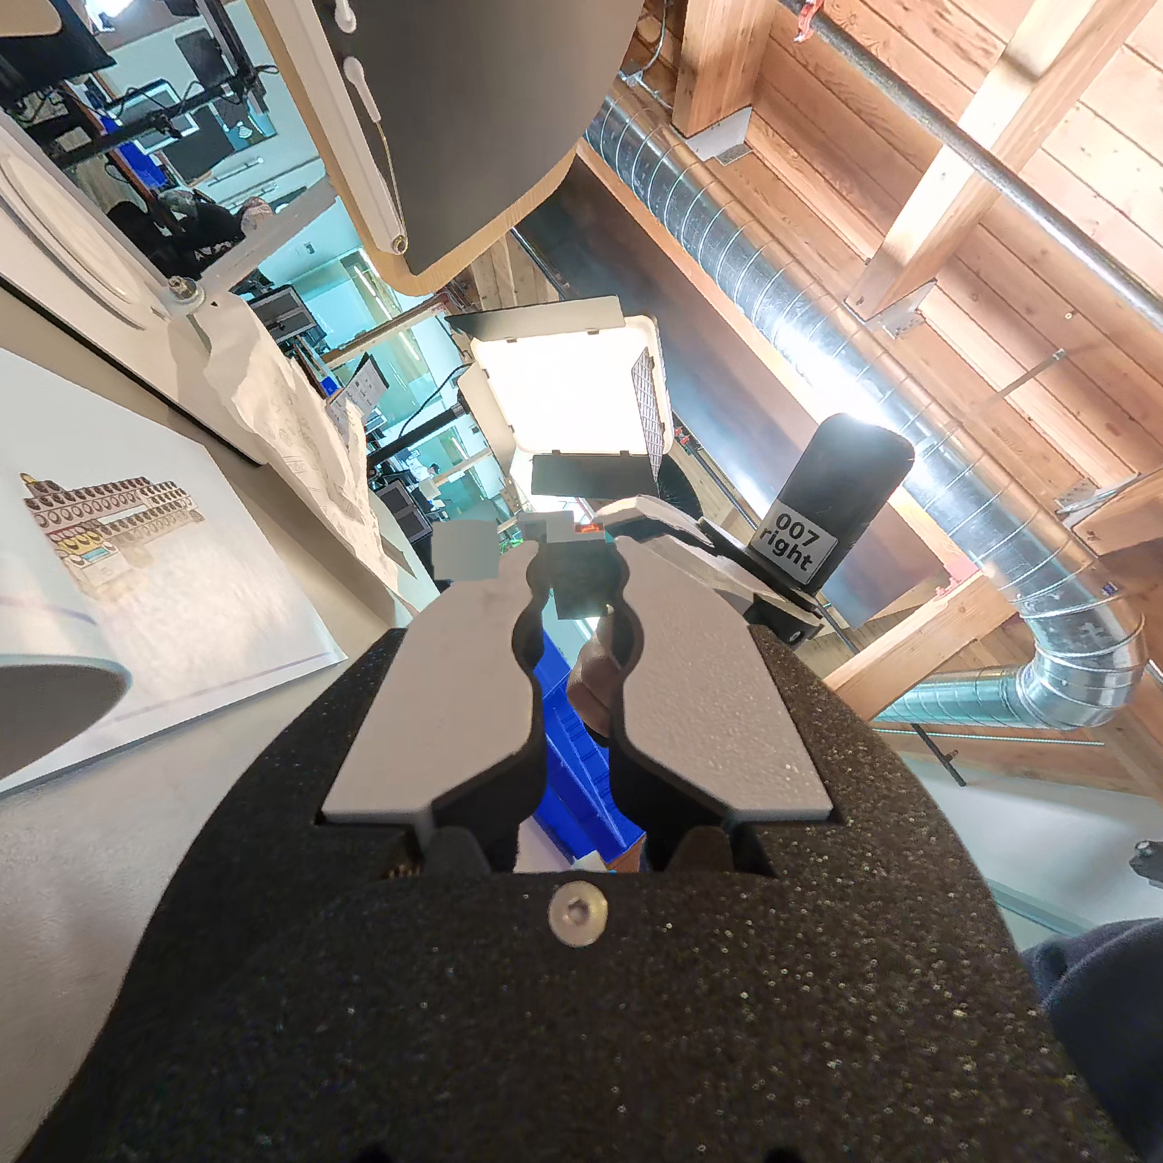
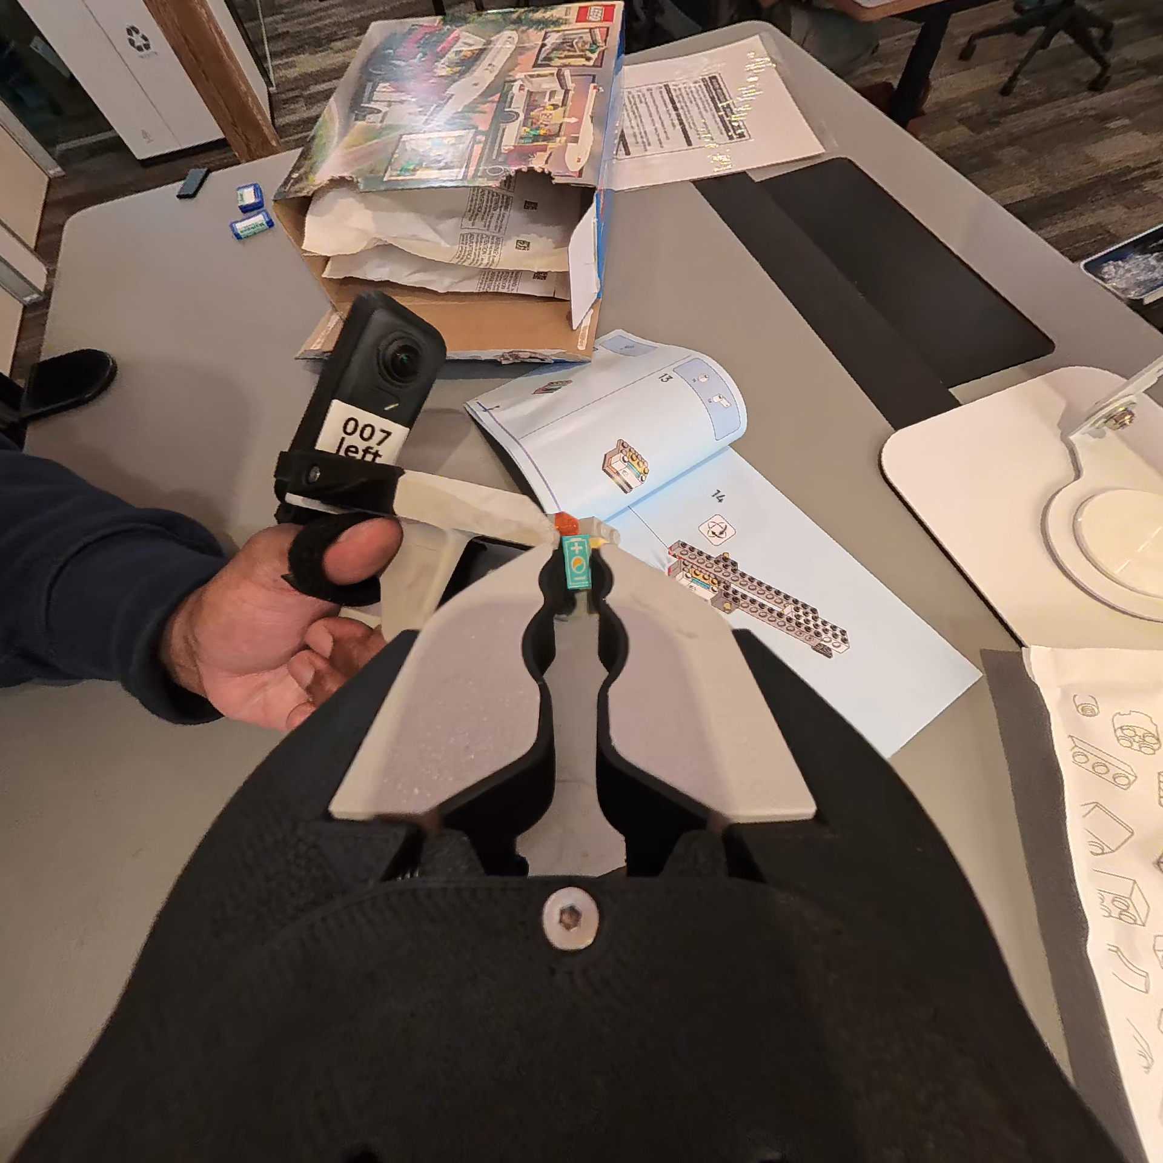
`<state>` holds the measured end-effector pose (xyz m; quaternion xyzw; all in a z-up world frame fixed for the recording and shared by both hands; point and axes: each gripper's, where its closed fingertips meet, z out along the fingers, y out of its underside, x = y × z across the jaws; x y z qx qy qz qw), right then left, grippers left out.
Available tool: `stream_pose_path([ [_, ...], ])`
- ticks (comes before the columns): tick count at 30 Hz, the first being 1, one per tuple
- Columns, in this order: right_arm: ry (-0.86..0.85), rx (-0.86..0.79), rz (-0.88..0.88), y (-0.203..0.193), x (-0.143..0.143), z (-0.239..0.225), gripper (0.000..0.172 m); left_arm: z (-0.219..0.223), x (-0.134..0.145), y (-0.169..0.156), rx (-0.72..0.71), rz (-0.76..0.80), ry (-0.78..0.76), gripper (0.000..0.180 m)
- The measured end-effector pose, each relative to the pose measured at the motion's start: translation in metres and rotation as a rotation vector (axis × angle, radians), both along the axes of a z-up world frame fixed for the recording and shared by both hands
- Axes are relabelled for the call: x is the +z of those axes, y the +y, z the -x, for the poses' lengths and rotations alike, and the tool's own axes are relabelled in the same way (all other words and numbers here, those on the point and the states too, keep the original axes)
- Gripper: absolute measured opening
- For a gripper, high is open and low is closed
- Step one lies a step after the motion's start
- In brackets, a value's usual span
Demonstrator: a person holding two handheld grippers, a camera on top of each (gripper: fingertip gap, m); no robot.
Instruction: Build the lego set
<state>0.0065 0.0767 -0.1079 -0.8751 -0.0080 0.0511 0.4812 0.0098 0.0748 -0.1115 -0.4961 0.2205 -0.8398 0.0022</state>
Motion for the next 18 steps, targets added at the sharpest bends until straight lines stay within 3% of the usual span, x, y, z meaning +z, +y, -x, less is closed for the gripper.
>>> stream_pose_path([
  [18, 0.070, -0.014, -0.047, -0.0007, 0.0072, -0.0036, 0.022, 0.0002, -0.0019, 0.0024, -0.033, 0.075, 0.003, 0.017],
])
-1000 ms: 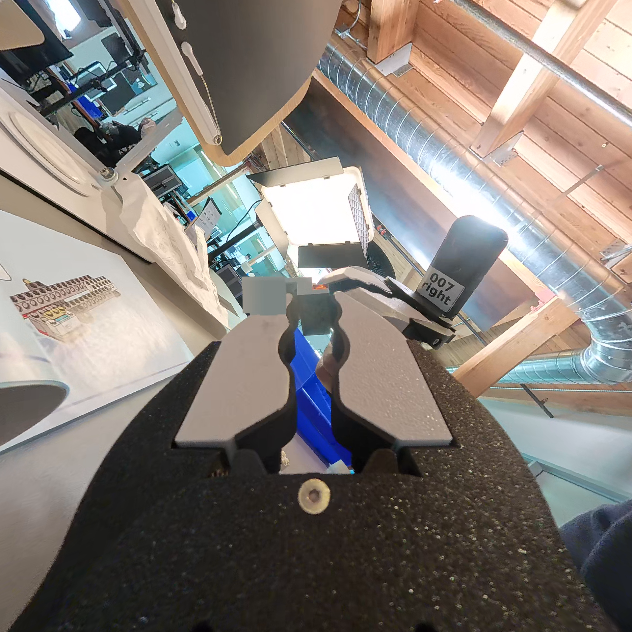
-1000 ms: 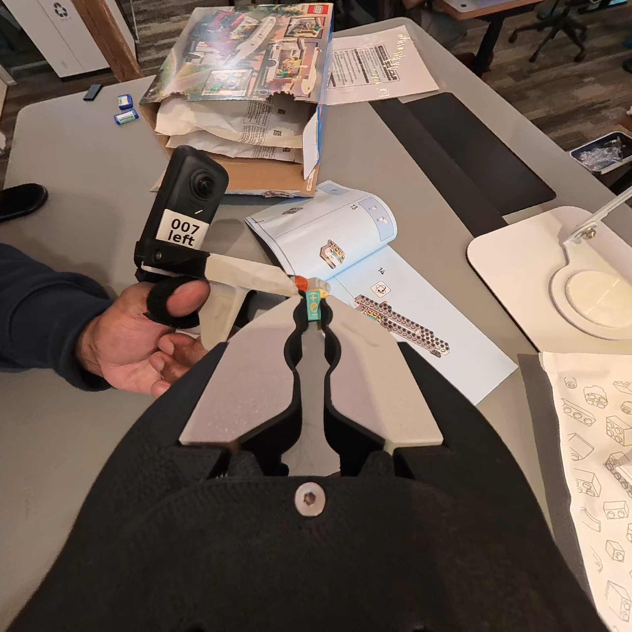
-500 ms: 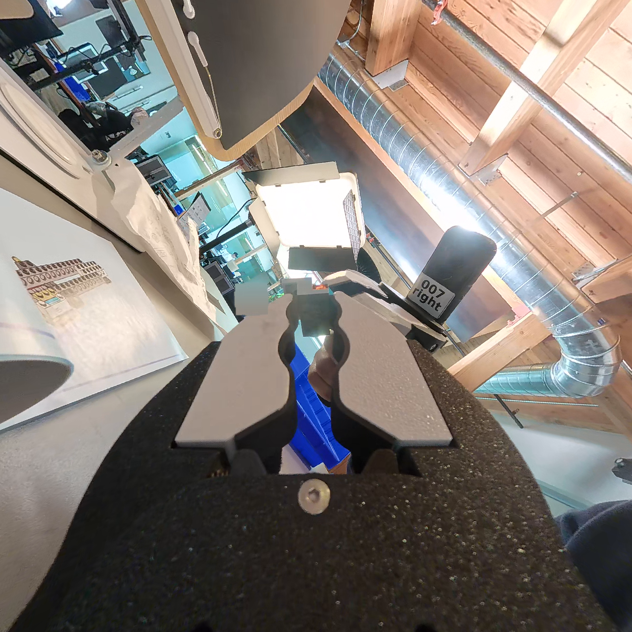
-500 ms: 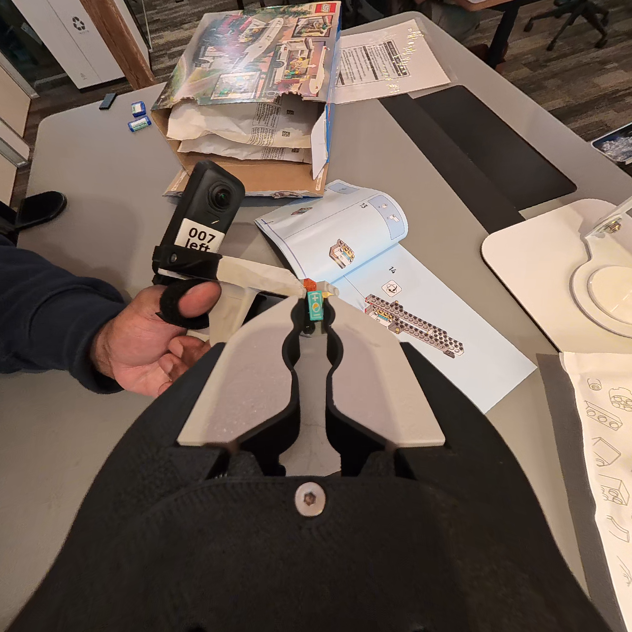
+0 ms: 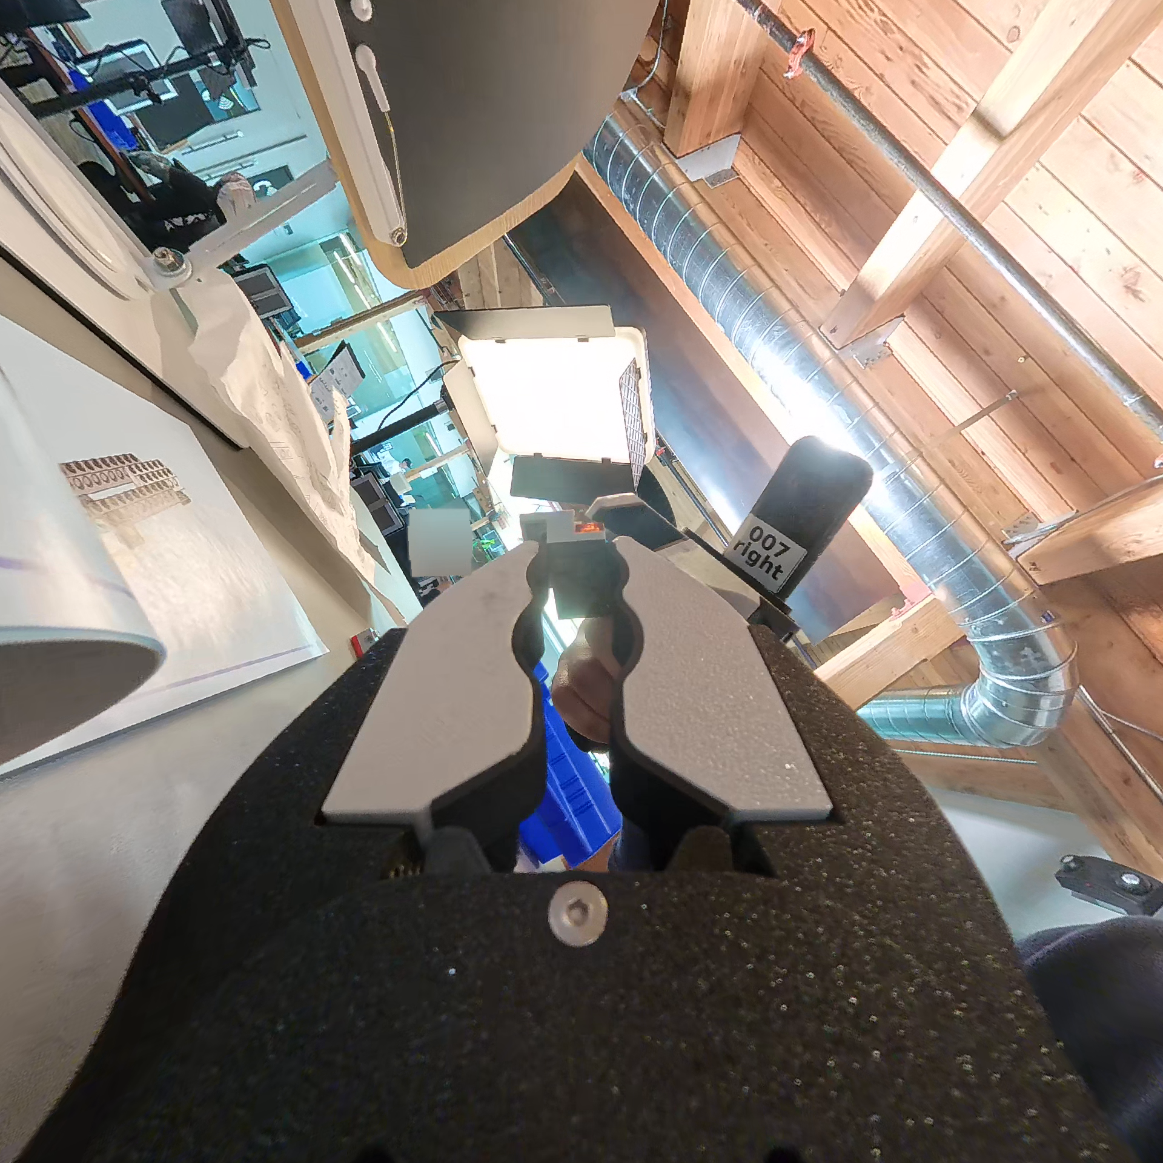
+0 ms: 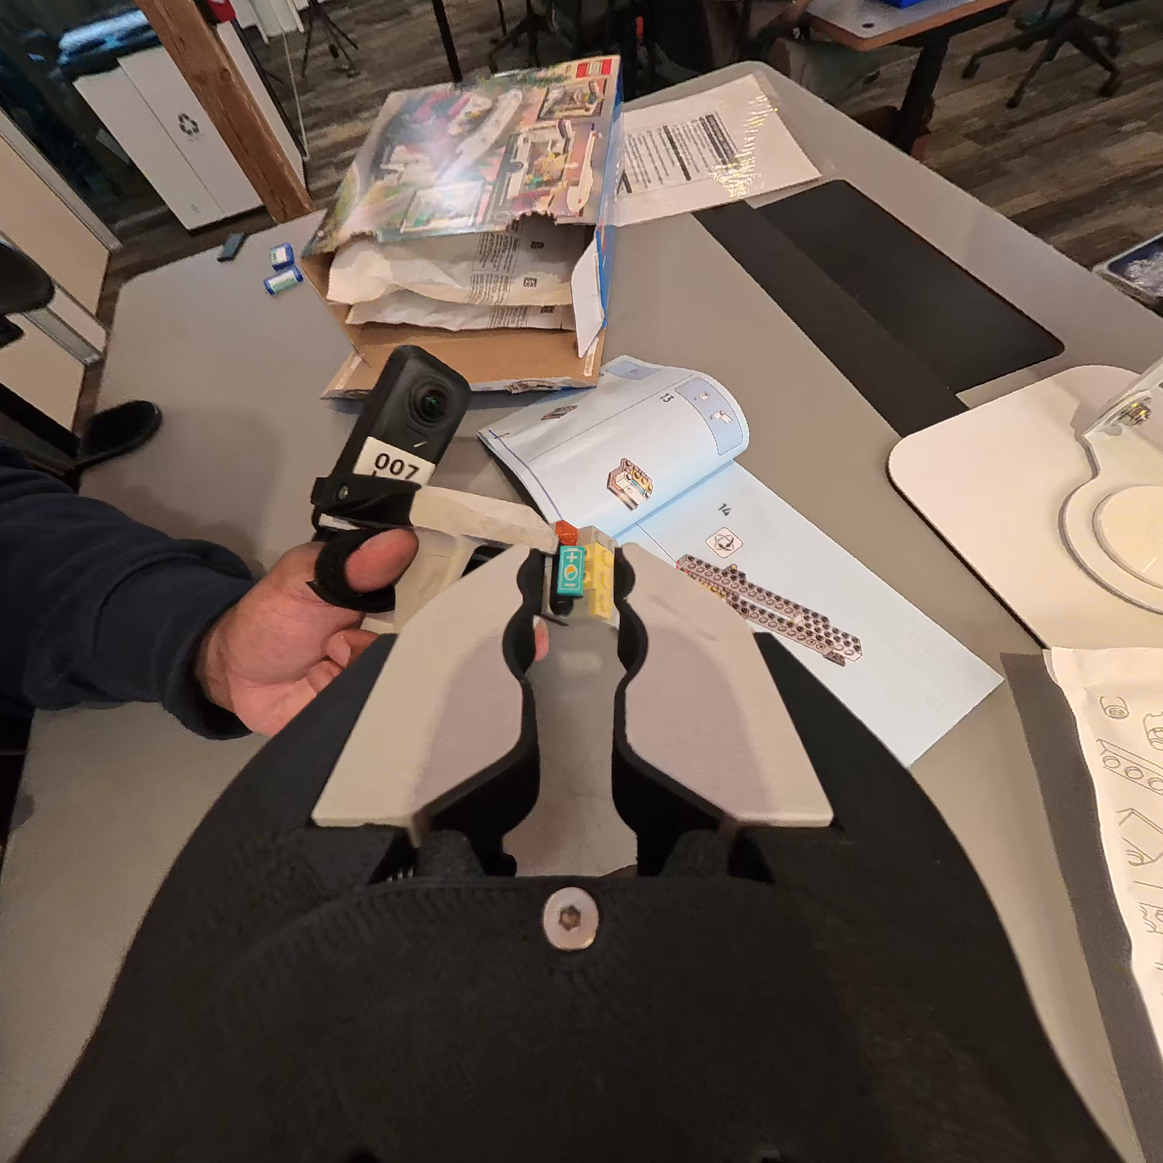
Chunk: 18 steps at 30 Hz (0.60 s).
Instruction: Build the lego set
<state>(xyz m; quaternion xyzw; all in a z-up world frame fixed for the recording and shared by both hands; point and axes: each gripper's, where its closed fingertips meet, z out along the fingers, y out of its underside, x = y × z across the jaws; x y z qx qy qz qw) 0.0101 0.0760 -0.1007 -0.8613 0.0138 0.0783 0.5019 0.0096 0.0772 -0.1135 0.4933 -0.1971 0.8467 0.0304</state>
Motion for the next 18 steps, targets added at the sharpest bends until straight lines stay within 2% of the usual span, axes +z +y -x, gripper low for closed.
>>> stream_pose_path([
  [18, 0.054, -0.004, 0.021, -0.0020, -0.0088, -0.0049, 0.021, -0.0001, 0.0001, -0.0039, -0.021, -0.003, -0.003, 0.016],
])
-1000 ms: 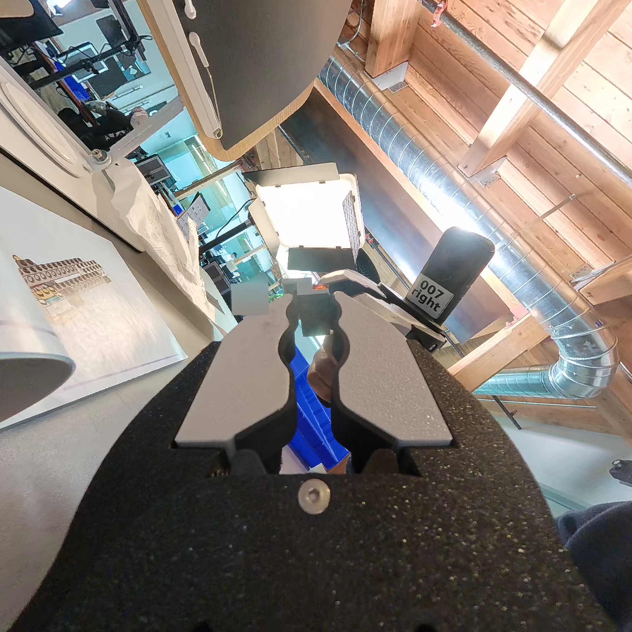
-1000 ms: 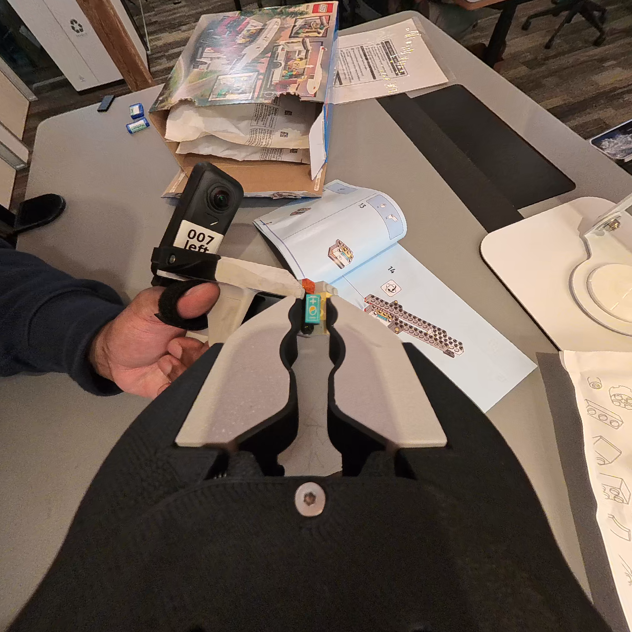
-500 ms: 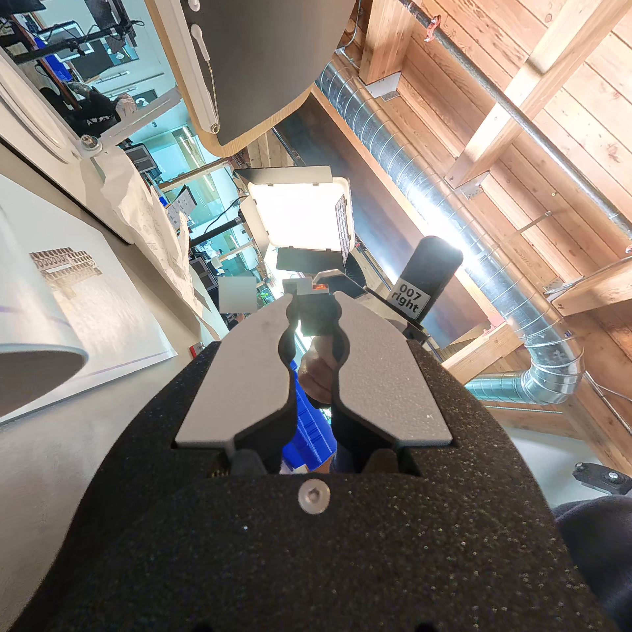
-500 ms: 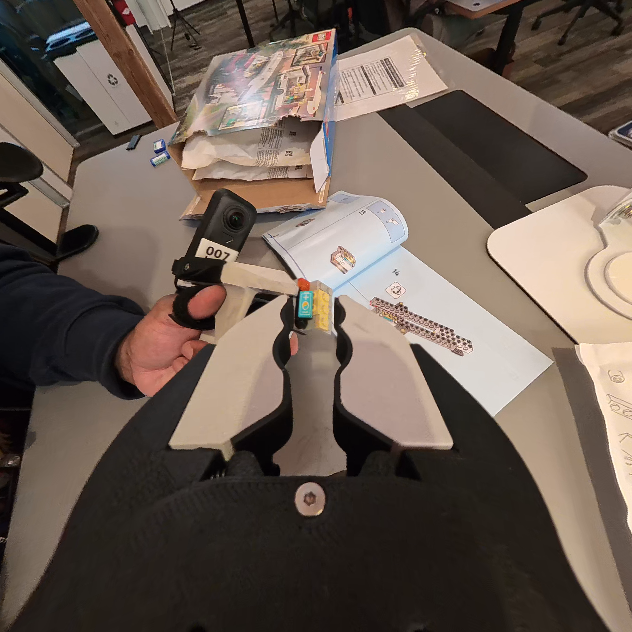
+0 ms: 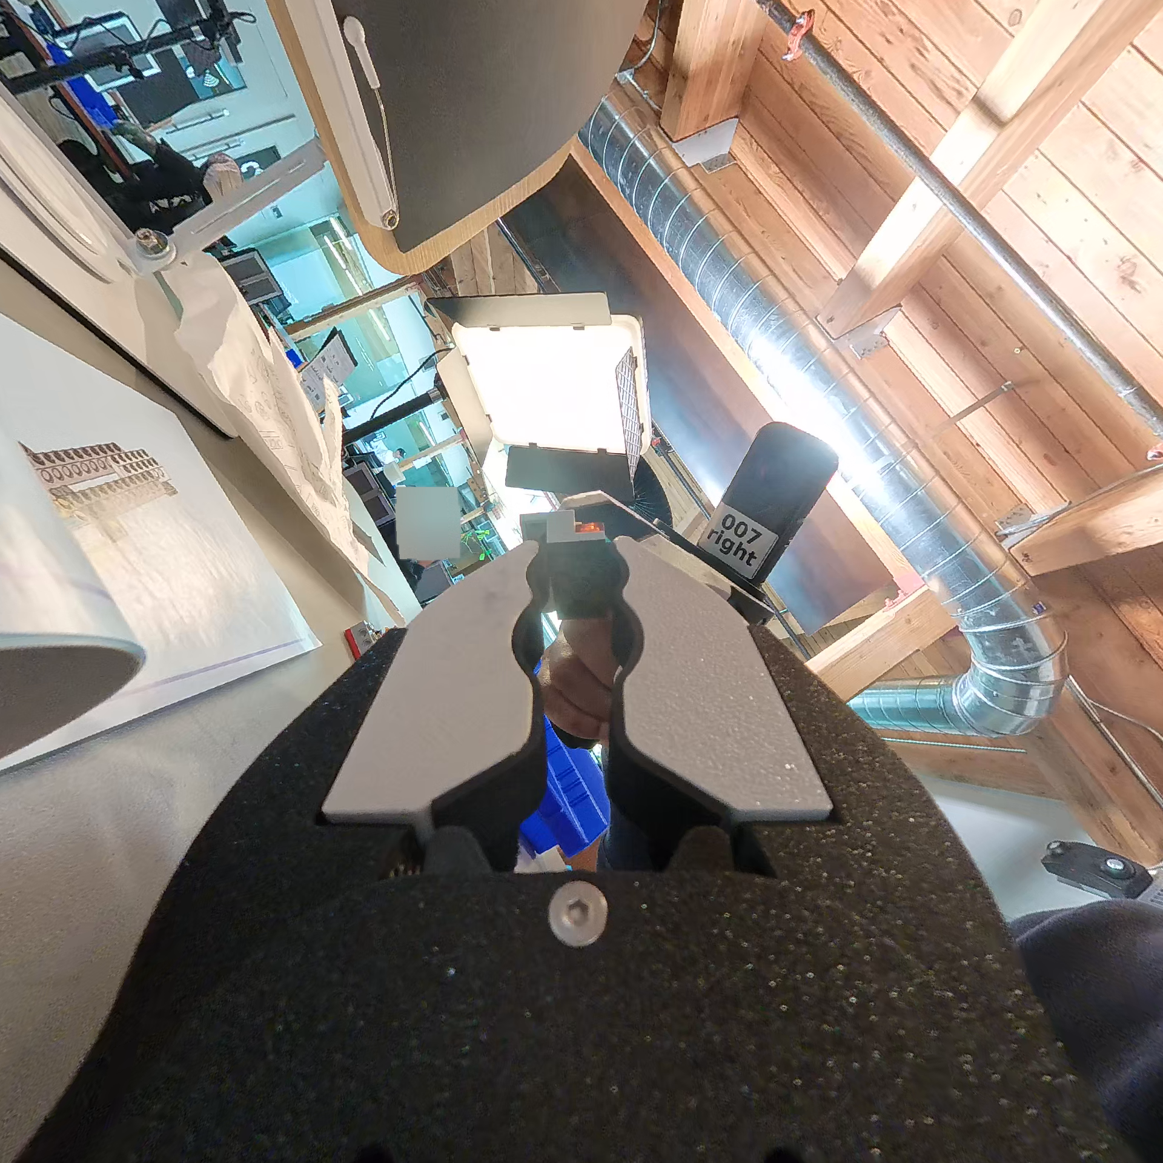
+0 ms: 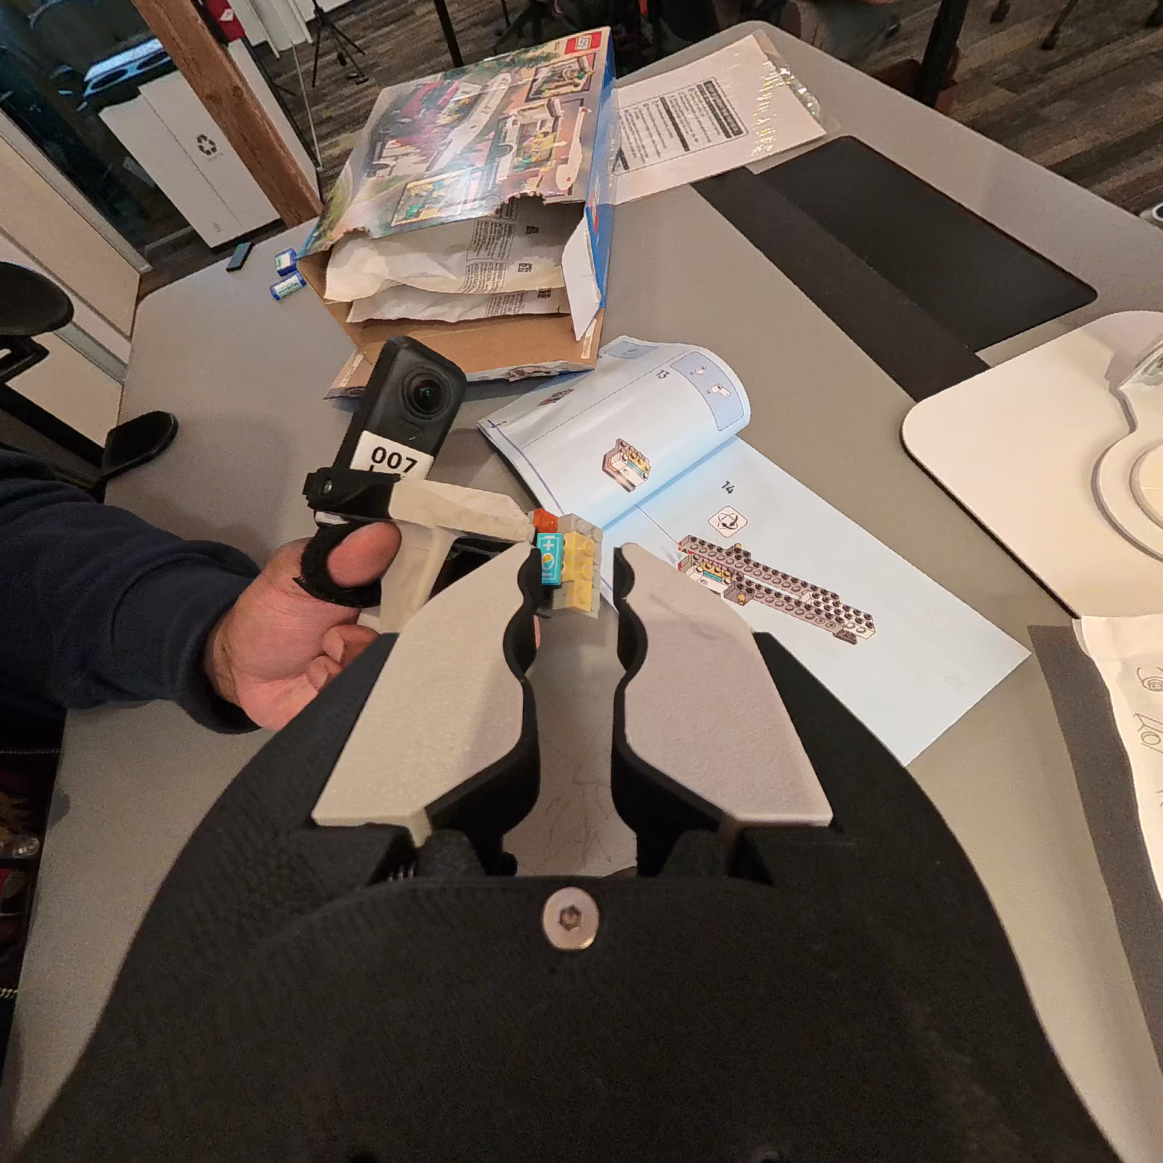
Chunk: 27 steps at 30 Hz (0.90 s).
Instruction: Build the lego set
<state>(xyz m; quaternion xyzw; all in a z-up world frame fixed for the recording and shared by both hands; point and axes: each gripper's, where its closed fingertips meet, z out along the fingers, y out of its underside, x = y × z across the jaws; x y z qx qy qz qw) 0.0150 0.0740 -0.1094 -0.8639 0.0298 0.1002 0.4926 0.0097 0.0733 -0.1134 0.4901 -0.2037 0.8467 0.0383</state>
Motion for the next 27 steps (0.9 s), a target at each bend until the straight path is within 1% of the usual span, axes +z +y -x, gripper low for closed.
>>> stream_pose_path([
  [6, -0.011, 0.019, -0.014, -0.0010, 0.0042, 0.0034, 0.022, -0.0001, -0.0007, 0.0014, 0.000, 0.012, 0.002, 0.016],
  [11, -0.054, 0.005, 0.029, 0.0002, -0.0039, 0.0018, 0.023, -0.0006, -0.0013, 0.0005, -0.001, 0.004, 0.008, 0.016],
  [14, -0.050, 0.001, 0.025, 0.0001, -0.0029, 0.0012, 0.021, -0.0004, -0.0010, 0.0009, -0.003, 0.008, 0.005, 0.016],
  [19, -0.022, 0.018, 0.009, -0.0004, -0.0008, 0.0039, 0.014, -0.0002, -0.0004, -0.0003, -0.006, 0.002, 0.002, 0.016],
  [27, -0.014, 0.005, 0.008, 0.0032, -0.0026, 0.0042, 0.014, -0.0002, -0.0005, 0.0001, -0.007, 0.005, 0.003, 0.016],
])
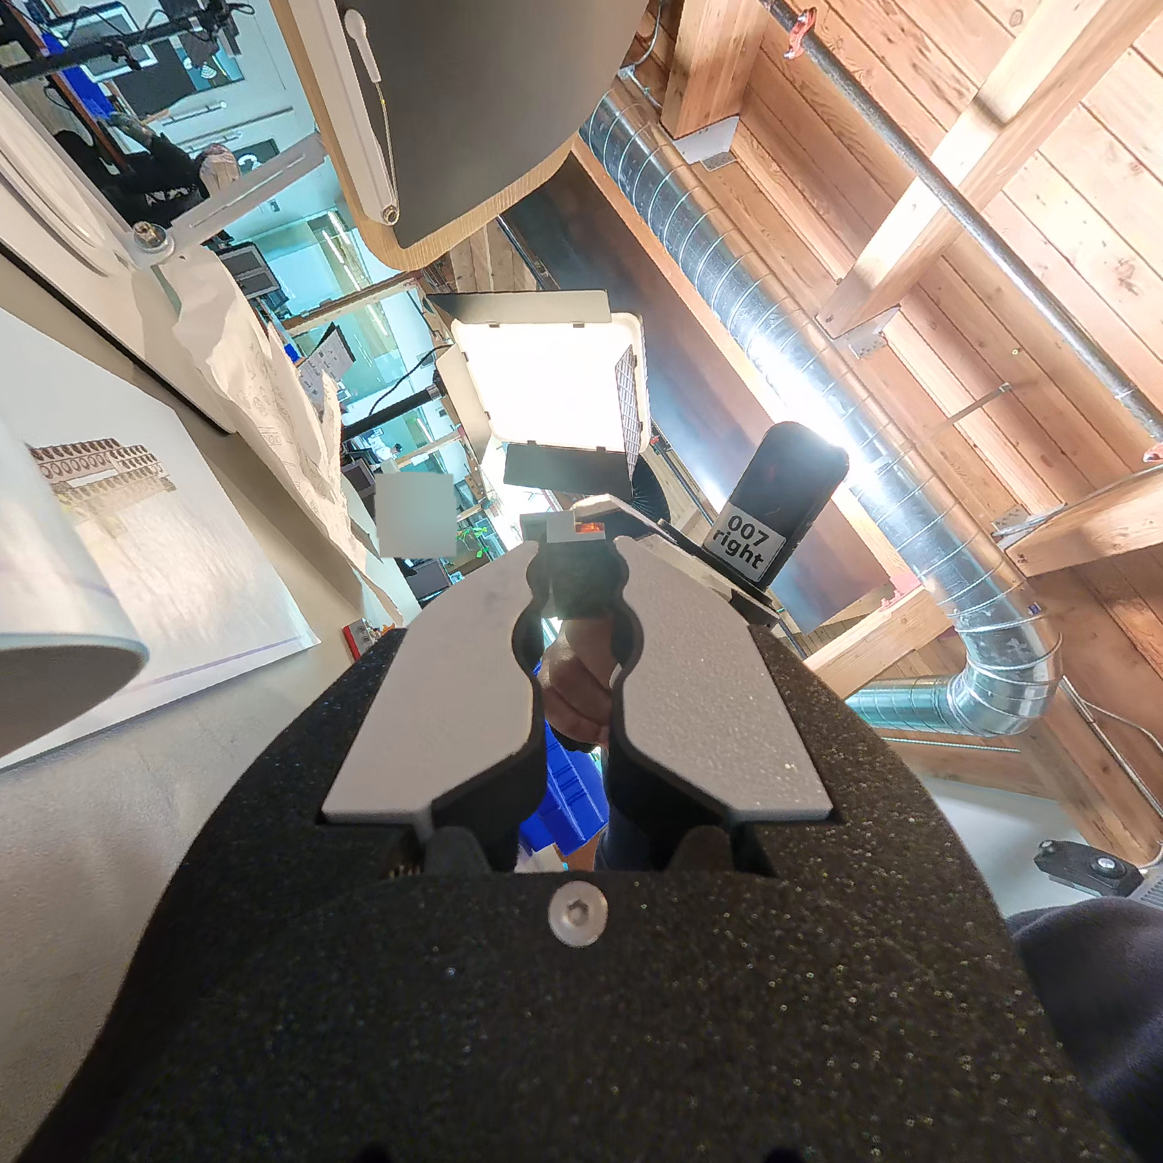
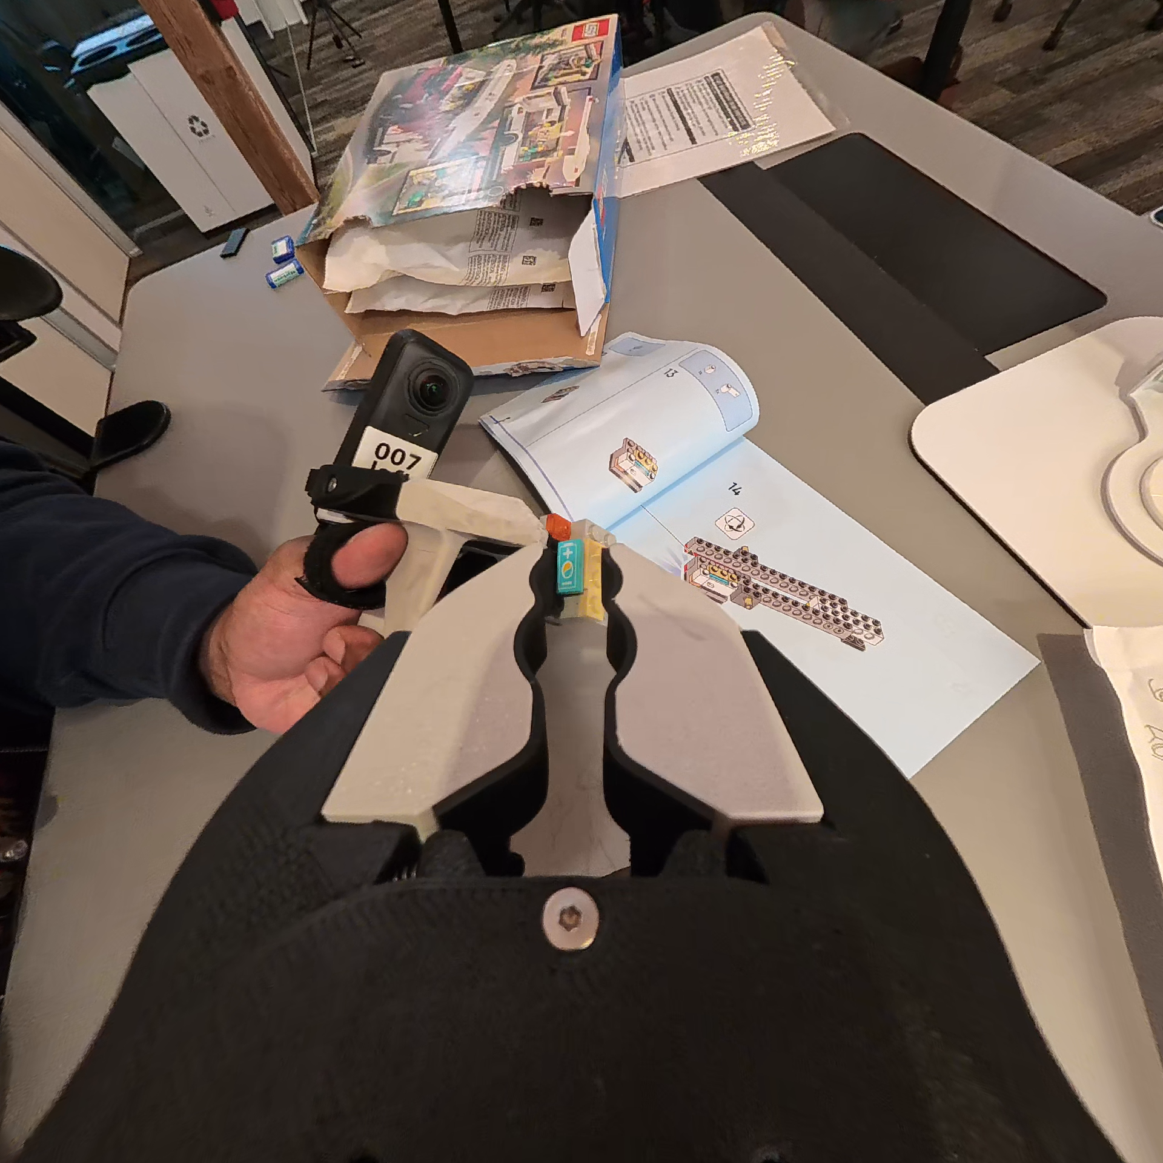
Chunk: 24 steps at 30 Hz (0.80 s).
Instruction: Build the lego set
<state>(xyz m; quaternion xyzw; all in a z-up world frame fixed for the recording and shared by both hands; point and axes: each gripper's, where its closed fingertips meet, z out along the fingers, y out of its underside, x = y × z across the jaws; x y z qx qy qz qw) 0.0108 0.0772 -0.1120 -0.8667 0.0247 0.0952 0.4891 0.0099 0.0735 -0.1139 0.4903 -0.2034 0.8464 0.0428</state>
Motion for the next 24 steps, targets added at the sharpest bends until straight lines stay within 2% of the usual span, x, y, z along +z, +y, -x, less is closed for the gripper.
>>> stream_pose_path([
  [7, 0.079, 0.000, -0.048, -0.005, 0.009, -0.005, 0.021, 0.000, 0.001, 0.003, -0.003, 0.021, -0.006, 0.016],
  [12, 0.151, 0.018, -0.021, -0.007, 0.002, -0.001, 0.020, 0.001, 0.003, 0.003, -0.007, 0.013, -0.023, 0.016],
  [24, 0.212, 0.068, -0.054, -0.008, 0.010, 0.007, 0.018, 0.009, 0.015, -0.004, 0.024, -0.141, -0.101, 0.016],
])
